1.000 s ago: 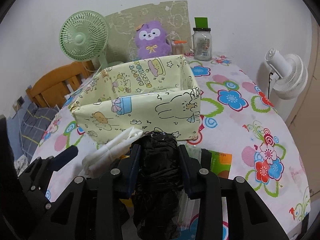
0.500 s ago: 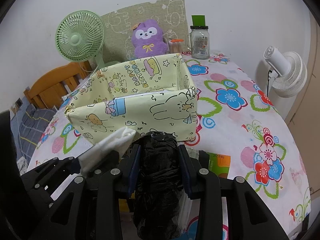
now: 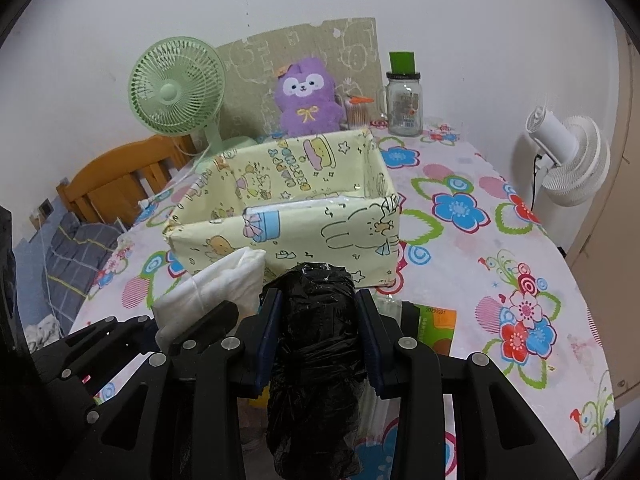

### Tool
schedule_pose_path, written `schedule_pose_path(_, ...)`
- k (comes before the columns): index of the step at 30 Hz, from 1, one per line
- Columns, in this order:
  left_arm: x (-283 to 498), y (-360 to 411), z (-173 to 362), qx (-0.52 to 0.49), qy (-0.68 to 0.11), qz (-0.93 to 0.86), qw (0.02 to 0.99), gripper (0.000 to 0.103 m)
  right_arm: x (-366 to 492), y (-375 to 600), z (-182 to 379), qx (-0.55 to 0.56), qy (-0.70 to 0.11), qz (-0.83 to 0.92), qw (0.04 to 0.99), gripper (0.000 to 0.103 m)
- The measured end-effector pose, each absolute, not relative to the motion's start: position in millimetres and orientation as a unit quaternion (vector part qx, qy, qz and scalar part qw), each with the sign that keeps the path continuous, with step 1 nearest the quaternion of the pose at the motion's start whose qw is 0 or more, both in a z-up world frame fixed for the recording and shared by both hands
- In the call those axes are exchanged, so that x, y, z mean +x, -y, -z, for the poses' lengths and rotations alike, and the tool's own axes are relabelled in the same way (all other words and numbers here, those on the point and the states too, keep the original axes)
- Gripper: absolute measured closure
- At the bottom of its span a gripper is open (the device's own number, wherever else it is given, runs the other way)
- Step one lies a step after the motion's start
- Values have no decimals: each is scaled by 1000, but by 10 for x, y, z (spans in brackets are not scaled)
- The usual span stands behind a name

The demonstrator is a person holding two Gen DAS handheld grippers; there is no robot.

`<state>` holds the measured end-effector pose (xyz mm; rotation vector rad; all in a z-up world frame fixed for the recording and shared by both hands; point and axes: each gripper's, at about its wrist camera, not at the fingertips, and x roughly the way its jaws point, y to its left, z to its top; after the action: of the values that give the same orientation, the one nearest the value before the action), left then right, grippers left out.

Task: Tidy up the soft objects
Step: 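Carry the umbrella and white pack into the yellow box with both tools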

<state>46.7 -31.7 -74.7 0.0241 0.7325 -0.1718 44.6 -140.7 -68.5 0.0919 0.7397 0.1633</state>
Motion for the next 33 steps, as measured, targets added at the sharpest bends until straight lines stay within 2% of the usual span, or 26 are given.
schedule_pose_path(33, 430, 321, 60, 13, -332, 79, 940, 86, 464, 1388, -16, 50, -328, -99, 938, 62)
